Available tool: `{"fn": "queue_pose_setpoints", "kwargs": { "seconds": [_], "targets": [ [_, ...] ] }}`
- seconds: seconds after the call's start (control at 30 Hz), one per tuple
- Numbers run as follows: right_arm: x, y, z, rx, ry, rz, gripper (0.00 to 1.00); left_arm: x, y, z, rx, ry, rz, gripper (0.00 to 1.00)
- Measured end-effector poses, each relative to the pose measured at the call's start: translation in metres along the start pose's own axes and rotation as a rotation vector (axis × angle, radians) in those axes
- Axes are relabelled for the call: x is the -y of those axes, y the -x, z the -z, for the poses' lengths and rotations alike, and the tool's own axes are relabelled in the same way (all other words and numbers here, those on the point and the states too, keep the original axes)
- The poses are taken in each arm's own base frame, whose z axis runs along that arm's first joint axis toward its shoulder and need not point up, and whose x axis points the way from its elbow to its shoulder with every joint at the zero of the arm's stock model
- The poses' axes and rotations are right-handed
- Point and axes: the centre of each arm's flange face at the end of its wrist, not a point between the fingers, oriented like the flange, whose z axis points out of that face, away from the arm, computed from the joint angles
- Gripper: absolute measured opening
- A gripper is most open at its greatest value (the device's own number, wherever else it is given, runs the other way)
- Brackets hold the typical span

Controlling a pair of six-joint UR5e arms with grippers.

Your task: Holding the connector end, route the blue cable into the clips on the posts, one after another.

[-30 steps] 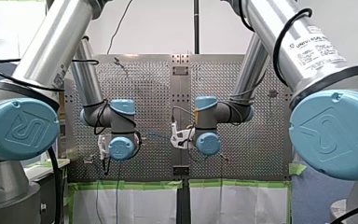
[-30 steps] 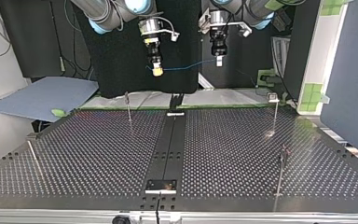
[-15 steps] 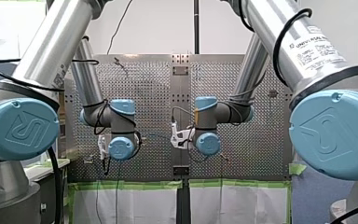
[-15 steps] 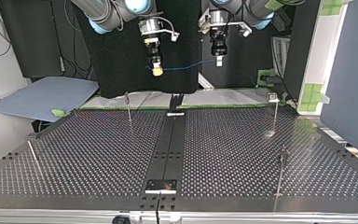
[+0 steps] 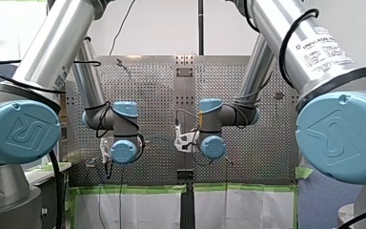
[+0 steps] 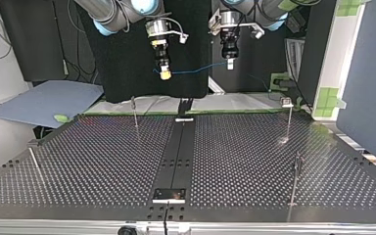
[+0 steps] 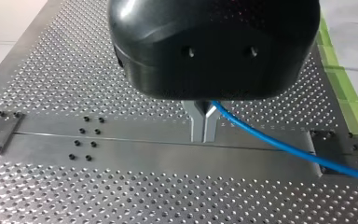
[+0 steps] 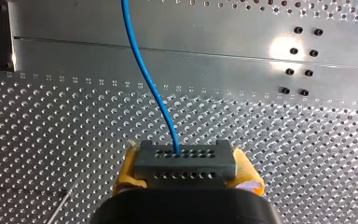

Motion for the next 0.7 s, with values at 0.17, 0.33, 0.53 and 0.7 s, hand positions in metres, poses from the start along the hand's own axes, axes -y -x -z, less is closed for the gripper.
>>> {"fn": "queue_pose_setpoints", "kwargs": {
  "seconds": [0.17,0.33,0.53,0.7],
  "targets": [
    [0.01,0.009,-0.002,0.028,0.005,0.004,0.0,-0.005,-0.017,0.007,-0.063,0.0,-0.078,0.0],
    [0.012,0.028,-0.01,0.087,0.047,0.022,0.0,-0.012,-0.036,0.015,-0.142,-0.002,-0.178,0.0],
    [0.008,0.062,-0.002,0.193,0.091,0.061,0.0,-0.017,-0.044,0.023,-0.206,-0.003,-0.24,0.0],
    [0.006,0.077,0.007,0.259,0.094,0.086,0.0,-0.019,-0.046,0.026,-0.23,-0.003,-0.257,0.0]
  ]
}}
